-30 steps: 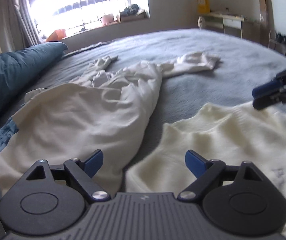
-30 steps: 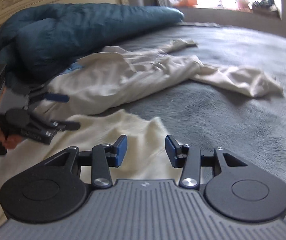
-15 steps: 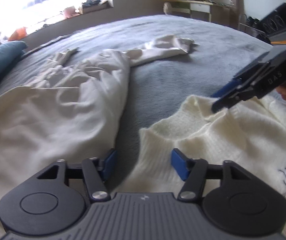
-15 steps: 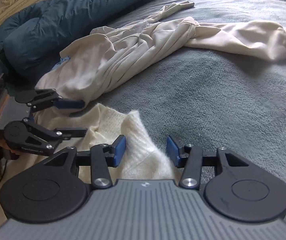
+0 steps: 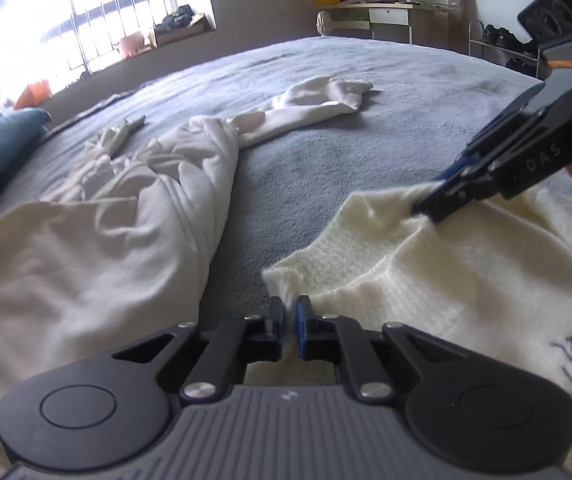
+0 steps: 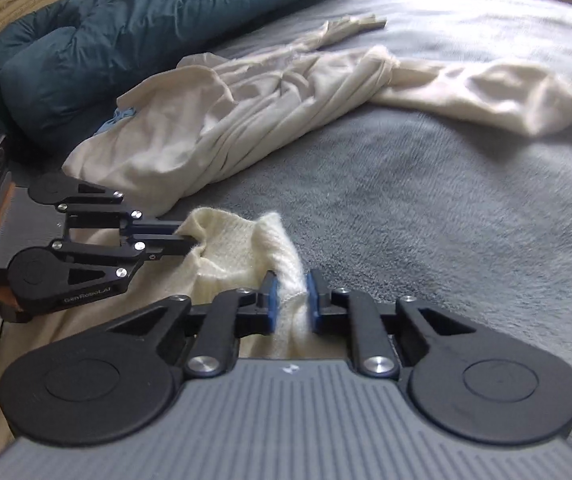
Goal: Fold clothes
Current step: 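Lift the pinched neck edge with both tools and fold it over the body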
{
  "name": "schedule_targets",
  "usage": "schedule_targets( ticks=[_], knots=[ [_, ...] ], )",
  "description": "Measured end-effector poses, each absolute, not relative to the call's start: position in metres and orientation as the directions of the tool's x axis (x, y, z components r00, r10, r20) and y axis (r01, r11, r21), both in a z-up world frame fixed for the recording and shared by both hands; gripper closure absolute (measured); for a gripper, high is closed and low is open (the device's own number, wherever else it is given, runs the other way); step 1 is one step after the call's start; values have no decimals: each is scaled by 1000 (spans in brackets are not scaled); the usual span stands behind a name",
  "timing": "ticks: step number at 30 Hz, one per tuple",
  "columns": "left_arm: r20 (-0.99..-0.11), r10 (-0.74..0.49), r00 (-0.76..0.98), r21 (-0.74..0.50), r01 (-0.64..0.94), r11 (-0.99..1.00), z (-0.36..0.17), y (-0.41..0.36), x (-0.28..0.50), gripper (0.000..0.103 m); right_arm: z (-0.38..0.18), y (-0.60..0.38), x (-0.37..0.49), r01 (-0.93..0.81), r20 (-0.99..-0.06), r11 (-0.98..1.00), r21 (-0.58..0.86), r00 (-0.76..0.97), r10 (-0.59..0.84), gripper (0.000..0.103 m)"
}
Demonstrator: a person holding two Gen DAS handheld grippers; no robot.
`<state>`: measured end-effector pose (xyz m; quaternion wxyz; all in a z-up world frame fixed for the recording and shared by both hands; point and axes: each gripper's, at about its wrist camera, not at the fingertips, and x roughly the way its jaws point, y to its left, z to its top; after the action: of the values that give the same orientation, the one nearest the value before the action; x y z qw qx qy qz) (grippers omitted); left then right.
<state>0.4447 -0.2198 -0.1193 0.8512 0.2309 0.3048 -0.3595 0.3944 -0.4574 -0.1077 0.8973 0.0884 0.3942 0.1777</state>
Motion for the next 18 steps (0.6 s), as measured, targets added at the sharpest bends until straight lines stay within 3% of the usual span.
schedule_targets(
  ticks=[6,18],
  knots=[
    [-628,-455,631,193,693,694,-90,-214,420,97,-81,-443,365,-237,-640,932,275,678,361,91],
    [-517,-554,653,128,699,704,-23,-181,311,97,-35,-405,268,-254,-602,937,241,718,349,91]
  ],
)
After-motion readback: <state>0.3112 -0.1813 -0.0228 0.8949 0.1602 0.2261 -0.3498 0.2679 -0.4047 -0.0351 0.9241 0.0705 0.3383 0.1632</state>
